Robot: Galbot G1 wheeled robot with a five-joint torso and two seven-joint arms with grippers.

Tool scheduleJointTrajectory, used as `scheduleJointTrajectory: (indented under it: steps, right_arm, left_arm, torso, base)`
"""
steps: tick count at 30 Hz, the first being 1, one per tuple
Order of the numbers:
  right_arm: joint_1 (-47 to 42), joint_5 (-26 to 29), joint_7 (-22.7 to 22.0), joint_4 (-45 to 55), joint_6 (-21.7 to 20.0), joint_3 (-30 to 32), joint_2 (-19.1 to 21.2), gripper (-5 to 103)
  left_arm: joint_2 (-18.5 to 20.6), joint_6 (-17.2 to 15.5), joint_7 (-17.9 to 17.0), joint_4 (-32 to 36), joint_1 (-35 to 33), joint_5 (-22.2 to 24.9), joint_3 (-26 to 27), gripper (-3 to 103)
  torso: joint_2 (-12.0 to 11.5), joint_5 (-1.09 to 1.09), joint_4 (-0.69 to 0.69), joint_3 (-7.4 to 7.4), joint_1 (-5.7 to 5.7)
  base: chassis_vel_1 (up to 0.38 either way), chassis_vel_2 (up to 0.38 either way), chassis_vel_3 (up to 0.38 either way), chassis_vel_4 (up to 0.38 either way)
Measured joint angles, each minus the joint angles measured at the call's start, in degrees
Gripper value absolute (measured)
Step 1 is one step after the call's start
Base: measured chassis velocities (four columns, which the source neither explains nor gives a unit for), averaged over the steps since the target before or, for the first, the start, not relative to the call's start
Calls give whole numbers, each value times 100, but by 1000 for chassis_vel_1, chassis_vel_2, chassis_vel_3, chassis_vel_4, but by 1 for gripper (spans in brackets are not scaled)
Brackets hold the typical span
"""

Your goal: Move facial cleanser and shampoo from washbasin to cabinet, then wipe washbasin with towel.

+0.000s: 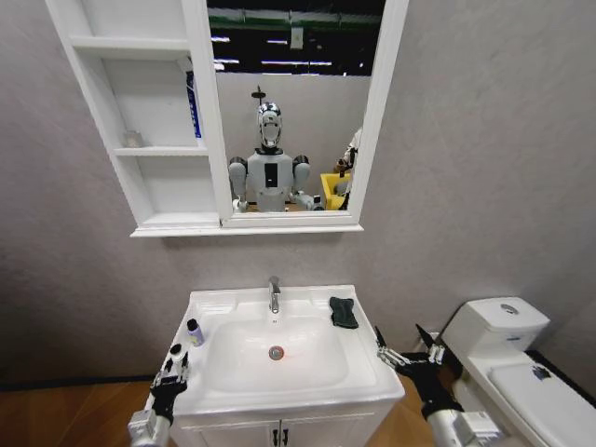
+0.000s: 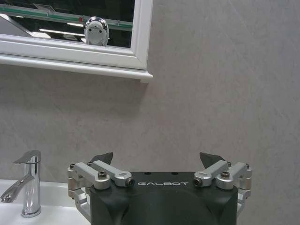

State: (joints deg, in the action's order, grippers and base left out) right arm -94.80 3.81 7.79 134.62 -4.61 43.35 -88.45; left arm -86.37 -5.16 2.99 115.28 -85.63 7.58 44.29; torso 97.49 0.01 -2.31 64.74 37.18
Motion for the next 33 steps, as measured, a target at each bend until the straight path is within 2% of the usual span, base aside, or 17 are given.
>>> scheduleJointTrajectory:
  steps: [1,2,3,5,6,8,9,12,13,15,16,19,20,22,23,26,33]
  right_arm:
    - [7,-26,0,-7,-1,-27,-16,100]
    - [7,-26,0,-7,-1,-27,-16,100]
    - [10,-40,0,-9,-1,-46,-36,100]
    - [42,-55,0,-30,-3,-117,-41,100]
    - [42,-55,0,-30,-3,-117,-41,100]
    - [141,-60,31,-87,-15,-189,21,100]
    - [141,-60,31,-87,-15,-189,21,100]
    - [92,-51,44,-148,76,-158,-37,100]
    - [92,-51,44,-148,76,-158,-37,100]
    - [19,-63,47,-202,208,-147,-43,100]
    - [19,-63,47,-202,208,-147,-43,100]
    - [-33,-77,50,-211,282,-134,-33,100]
    - [-33,-77,50,-211,282,-134,-33,100]
    - [-45,-52,44,-207,313,-74,-59,100]
    - [-45,-52,44,-207,313,-74,-59,100]
    - [-67,0,32,-202,342,5,-66,100]
    - [-4,118,11,-233,348,100,11,100]
  left_arm:
    - [104,-321,-176,462,-43,118,-23,34]
    - [104,-321,-176,462,-43,118,-23,34]
    - [209,-564,-358,825,-50,220,-27,34]
    - [706,-1202,-954,1724,-27,734,10,34]
    - [706,-1202,-954,1724,-27,734,10,34]
    - [1506,-1809,-1627,2365,59,1538,198,34]
    - [1506,-1809,-1627,2365,59,1538,198,34]
    - [2786,-2675,-2499,2857,325,3163,467,34]
    - [2786,-2675,-2499,2857,325,3163,467,34]
    - [3657,-3105,-3215,2889,683,4577,556,34]
    - [3657,-3105,-3215,2889,683,4577,556,34]
    - [4732,-3332,-4078,2823,1642,5988,508,34]
    - [4732,-3332,-4078,2823,1642,5988,508,34]
    - [5390,-3348,-4309,2390,2666,6635,338,34]
    - [5390,-3348,-4309,2390,2666,6635,338,34]
    - [5957,-3338,-4219,1853,3460,6974,225,34]
    - [6916,-3283,-3270,653,4058,7108,213,34]
  torso:
    - [0,-2,0,0,0]
    - [0,-2,0,0,0]
    - [0,-2,0,0,0]
    - [0,-1,-1,-1,0]
    - [0,-1,-1,-1,0]
    - [1,-1,6,-1,0]
    - [1,-1,6,-1,0]
    - [1,-2,-1,-1,0]
    - [1,-2,-1,-1,0]
    - [1,-4,0,0,0]
    - [1,-4,0,0,0]
    - [1,-1,-1,0,0]
    - [1,-1,-1,0,0]
    - [0,-1,-3,0,1]
    - [0,-1,-3,0,1]
    - [0,-1,-3,1,2]
    - [0,-2,2,0,1]
  base:
    - [0,0,0,0]
    - [0,0,0,0]
    - [0,0,0,0]
    - [0,0,0,0]
    - [0,0,0,0]
    - [0,0,0,0]
    - [0,0,0,0]
    - [0,0,0,0]
    - [0,0,0,0]
    - [0,0,0,0]
    - [0,0,0,0]
    - [0,0,0,0]
    - [0,0,0,0]
    - [0,0,0,0]
    - [0,0,0,0]
    - [0,0,0,0]
    - [0,0,0,0]
